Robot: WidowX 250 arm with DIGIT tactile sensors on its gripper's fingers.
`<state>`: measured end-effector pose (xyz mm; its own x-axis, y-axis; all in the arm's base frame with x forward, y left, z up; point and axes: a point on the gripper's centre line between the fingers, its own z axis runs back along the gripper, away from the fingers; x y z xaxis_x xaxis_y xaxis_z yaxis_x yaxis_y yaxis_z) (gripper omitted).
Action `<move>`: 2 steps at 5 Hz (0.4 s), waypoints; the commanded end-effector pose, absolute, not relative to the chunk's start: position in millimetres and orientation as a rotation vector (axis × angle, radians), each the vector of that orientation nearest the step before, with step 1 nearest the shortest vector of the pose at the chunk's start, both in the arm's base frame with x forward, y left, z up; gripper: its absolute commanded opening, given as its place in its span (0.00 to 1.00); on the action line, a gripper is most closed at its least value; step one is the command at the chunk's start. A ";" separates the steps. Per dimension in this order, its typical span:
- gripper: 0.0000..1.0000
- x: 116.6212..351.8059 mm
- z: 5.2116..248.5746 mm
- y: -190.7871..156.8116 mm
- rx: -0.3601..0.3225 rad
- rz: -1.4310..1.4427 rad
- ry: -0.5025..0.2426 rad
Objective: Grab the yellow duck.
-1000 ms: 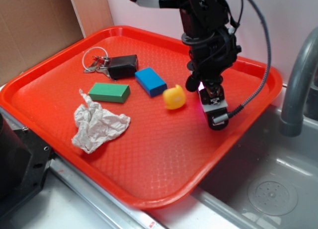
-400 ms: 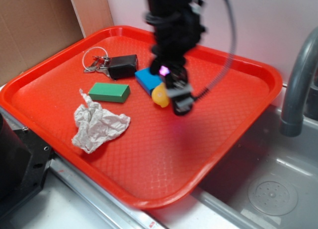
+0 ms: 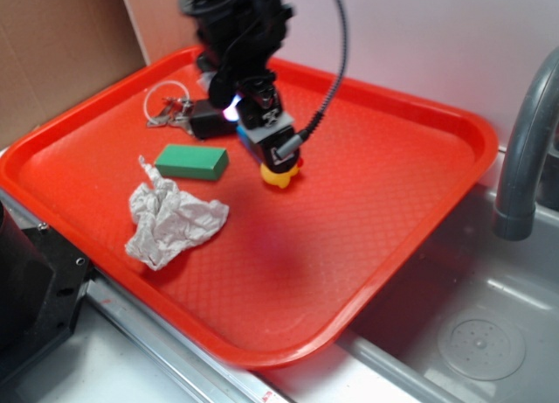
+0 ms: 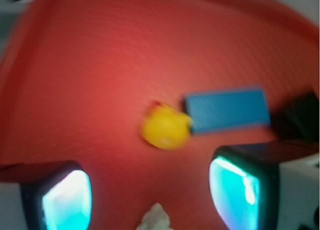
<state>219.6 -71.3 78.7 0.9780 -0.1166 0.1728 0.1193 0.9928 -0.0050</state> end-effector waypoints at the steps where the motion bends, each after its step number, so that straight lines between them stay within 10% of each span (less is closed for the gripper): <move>1: 1.00 232.1 65.5 -61.9 -0.053 0.349 -0.156; 2: 1.00 240.8 55.3 -57.4 -0.060 0.343 -0.126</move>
<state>233.5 -45.6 43.6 0.9412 0.3291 0.0765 -0.3247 0.9436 -0.0641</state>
